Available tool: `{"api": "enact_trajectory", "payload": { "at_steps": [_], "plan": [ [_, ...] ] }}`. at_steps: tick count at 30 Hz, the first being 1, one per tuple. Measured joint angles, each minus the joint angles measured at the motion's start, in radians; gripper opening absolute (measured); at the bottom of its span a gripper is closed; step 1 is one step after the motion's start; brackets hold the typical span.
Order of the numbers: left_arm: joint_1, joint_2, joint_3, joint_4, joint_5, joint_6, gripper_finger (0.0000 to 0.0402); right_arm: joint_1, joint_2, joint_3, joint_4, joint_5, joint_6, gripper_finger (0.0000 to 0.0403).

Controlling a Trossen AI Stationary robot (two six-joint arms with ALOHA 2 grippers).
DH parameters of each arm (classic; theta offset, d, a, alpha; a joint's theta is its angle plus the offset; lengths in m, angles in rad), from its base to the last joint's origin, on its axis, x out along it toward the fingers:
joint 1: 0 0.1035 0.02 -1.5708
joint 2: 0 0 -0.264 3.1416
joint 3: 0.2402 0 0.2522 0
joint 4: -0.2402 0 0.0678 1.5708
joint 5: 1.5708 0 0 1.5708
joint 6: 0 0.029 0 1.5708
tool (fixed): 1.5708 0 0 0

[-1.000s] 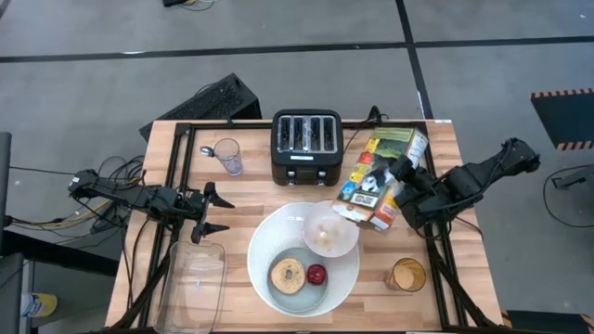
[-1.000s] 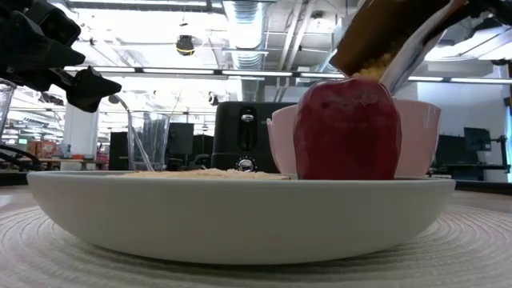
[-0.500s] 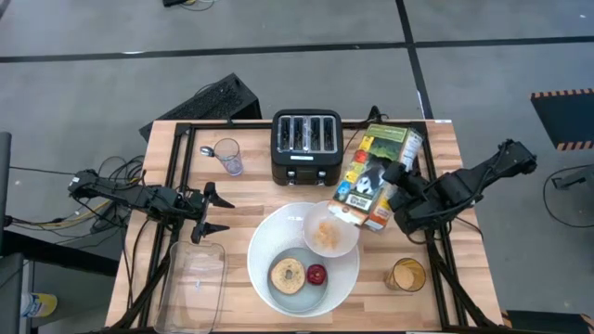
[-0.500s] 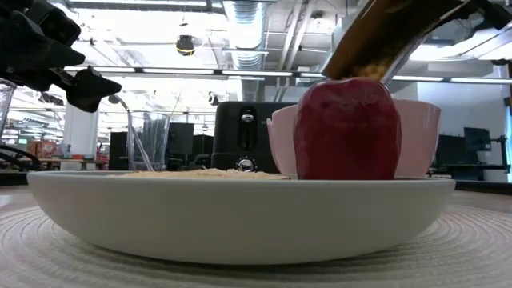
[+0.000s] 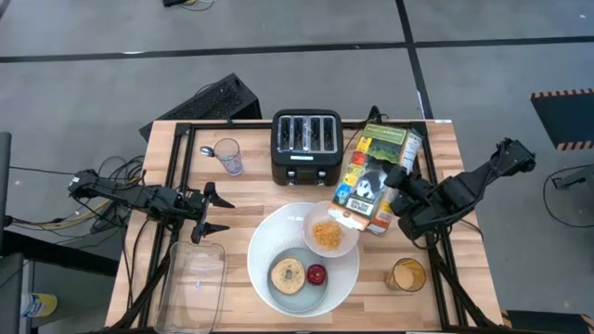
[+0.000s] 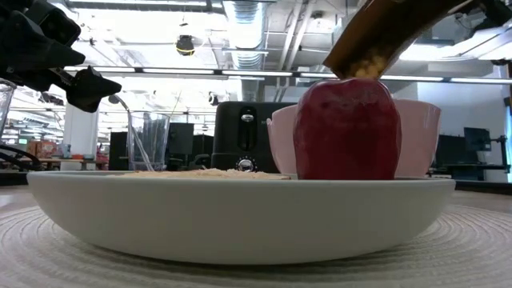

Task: Arrange a breakfast setting

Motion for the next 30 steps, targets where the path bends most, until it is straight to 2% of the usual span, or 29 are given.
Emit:
{"api": "enact_trajectory", "payload": {
  "at_steps": [30],
  "plan": [
    [0.000,0.000,0.000,0.000,0.000,0.000,0.0320,0.019,0.000,0.000,0.001,0.046,-0.041,0.0164]
  ]
}}
